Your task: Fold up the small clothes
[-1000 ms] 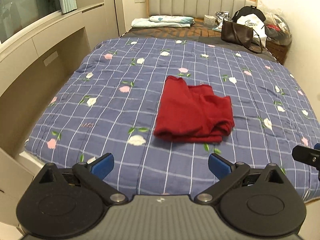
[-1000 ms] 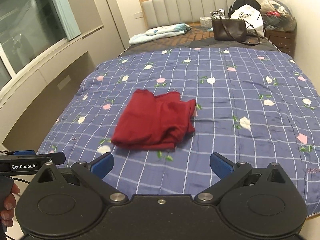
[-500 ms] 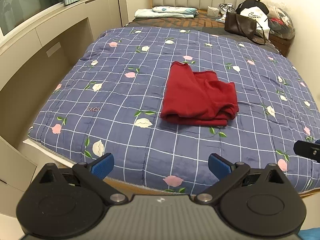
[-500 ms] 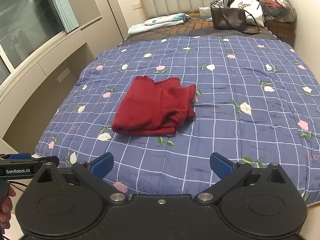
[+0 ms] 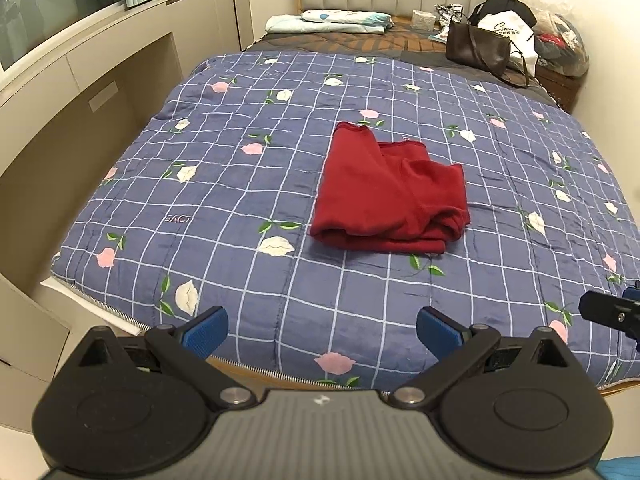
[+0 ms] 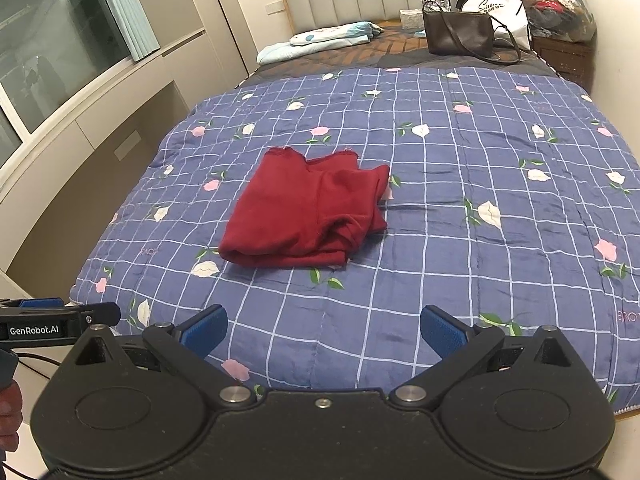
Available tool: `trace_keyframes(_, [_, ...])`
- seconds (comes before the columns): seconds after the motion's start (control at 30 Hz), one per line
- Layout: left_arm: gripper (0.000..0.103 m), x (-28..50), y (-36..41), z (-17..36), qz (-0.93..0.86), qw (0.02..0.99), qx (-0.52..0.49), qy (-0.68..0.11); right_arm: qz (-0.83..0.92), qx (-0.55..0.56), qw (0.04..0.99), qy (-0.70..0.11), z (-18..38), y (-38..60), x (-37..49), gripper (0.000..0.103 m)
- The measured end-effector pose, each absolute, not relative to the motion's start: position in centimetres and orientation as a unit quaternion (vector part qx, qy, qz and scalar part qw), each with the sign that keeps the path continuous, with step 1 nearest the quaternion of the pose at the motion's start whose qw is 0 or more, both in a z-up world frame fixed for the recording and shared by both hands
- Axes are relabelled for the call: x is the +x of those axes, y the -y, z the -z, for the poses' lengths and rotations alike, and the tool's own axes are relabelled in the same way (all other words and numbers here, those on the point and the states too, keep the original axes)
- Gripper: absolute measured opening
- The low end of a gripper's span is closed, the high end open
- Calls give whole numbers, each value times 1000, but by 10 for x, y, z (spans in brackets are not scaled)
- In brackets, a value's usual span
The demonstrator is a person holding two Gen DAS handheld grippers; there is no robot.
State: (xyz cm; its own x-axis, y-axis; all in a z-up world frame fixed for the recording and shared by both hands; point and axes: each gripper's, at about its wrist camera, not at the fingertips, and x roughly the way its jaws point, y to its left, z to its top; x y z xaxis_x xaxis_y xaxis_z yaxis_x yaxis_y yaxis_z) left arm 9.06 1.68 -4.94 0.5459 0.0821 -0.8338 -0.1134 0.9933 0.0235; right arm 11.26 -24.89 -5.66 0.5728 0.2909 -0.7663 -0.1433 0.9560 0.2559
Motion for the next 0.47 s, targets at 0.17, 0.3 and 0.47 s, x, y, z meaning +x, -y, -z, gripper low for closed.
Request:
trace_keyframes(0.17, [102,94,-12,52,-52,877,-24,-478,-124,83,880,-450,60,258,114,102])
trace_keyframes(0.3, [102,98,-7,54,-51,875,-21,-480,-123,86,878,-455,63,263,117,102])
trace_keyframes(0.47, [102,105,-4,57,-54,871,-19,-488,-123,87,875,-461,67,267,123,102])
